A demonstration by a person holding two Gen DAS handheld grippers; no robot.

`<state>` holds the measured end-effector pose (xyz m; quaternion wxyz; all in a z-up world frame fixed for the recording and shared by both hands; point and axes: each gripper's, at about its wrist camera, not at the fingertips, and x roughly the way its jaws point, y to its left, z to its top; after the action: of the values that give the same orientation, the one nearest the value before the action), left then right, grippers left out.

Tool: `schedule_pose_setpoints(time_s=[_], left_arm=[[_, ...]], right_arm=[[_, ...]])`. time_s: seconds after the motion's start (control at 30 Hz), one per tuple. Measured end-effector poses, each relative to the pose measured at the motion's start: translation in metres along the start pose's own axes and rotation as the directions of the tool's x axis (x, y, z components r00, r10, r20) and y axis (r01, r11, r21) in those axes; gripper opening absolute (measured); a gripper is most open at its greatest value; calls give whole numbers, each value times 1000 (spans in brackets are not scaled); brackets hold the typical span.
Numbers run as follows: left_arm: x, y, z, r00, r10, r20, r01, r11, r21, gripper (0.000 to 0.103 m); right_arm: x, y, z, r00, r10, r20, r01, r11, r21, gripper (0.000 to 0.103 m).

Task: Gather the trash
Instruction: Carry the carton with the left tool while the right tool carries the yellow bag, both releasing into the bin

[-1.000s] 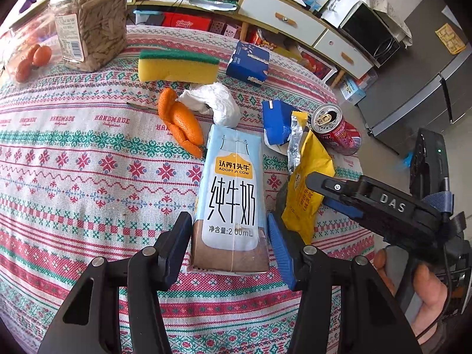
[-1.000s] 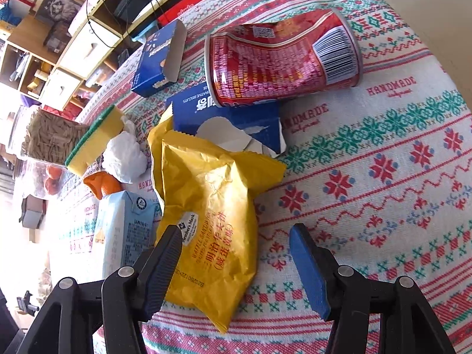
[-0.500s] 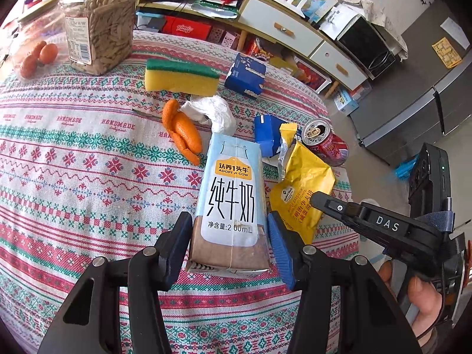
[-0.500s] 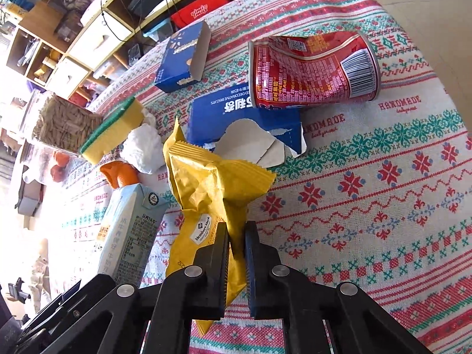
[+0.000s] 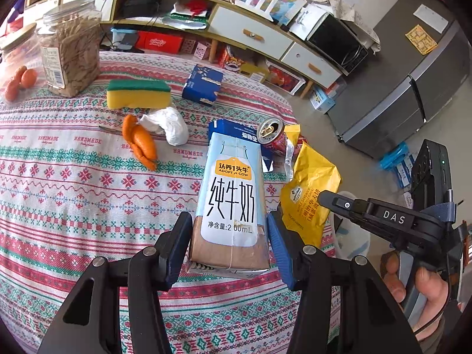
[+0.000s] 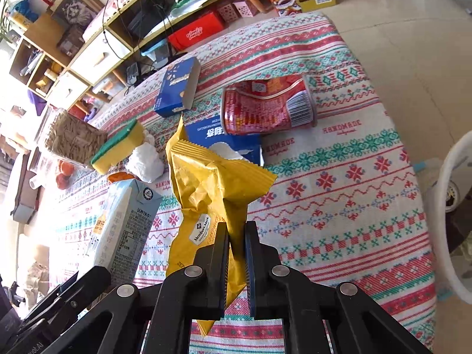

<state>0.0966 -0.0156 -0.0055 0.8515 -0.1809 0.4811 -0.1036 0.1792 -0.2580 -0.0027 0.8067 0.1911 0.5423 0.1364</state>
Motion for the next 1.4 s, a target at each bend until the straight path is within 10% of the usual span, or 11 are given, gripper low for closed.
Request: schedule_pose_setpoints(time_s=[0.6, 1.0, 1.4], left_arm=[[51, -149, -18, 976, -200, -83, 210, 968, 139, 55], [133, -246, -46, 938, -249, -243, 306, 923, 232, 55], [169, -241, -48, 930, -245, -274, 302, 934, 191, 55]], right_arm=[[-138, -148, 13, 960, -173, 218, 111, 956, 273, 8], [-153, -198, 2, 928, -348, 133, 287, 896, 338, 9], [-131, -206, 3, 895, -446, 21, 423, 862, 280, 13]])
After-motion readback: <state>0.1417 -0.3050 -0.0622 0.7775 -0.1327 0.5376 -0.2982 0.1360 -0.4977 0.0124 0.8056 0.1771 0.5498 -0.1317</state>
